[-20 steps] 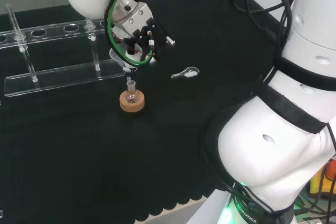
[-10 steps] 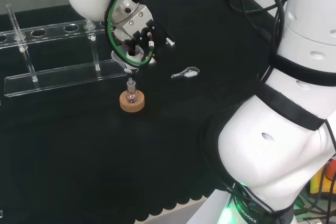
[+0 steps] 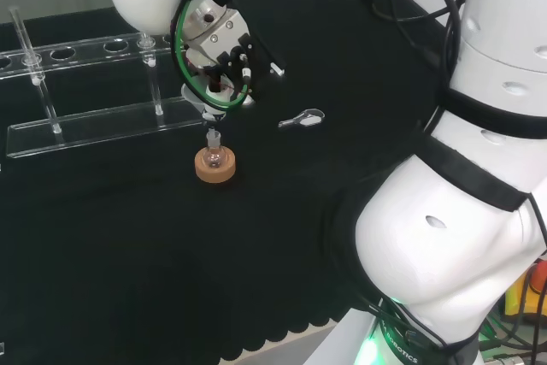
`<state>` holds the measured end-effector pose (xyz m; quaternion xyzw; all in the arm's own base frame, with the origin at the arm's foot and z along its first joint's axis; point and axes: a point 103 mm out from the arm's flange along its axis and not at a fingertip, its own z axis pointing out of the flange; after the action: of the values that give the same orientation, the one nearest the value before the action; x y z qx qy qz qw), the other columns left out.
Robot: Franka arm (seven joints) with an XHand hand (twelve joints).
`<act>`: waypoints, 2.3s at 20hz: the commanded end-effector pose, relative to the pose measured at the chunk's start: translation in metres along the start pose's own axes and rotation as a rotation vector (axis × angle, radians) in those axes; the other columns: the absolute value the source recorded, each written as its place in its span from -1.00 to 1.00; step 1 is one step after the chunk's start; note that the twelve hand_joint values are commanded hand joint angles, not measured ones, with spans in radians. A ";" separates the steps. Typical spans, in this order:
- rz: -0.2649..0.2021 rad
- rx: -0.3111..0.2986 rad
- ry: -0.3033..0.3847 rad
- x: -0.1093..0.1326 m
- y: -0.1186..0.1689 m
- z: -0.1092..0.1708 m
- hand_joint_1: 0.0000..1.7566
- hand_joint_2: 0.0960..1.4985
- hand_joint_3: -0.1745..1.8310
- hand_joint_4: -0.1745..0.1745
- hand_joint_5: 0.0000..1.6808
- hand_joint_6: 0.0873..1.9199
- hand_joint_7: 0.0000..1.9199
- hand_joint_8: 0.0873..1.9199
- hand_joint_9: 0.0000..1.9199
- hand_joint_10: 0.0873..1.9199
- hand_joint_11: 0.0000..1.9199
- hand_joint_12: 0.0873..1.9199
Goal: Place the funnel on the round-bottom flask.
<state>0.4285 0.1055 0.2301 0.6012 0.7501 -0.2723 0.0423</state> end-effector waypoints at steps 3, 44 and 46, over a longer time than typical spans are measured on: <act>0.001 0.006 0.001 -0.001 0.003 0.003 -0.03 -0.21 -0.23 -0.30 -0.46 -0.51 -0.29 -0.17 -0.08 -0.37 -0.54 0.32; -0.002 0.064 0.001 0.011 0.012 0.025 -0.05 -0.21 -0.23 -0.37 -0.60 -0.70 -0.58 -0.19 -0.30 -0.34 -0.59 0.35; -0.005 0.073 0.010 0.011 0.011 0.026 -0.06 -0.22 -0.23 -0.37 -0.61 -0.81 -0.68 -0.21 -0.39 -0.33 -0.63 0.36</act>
<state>0.4303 0.1055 0.2013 0.6008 0.7430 -0.2939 0.0244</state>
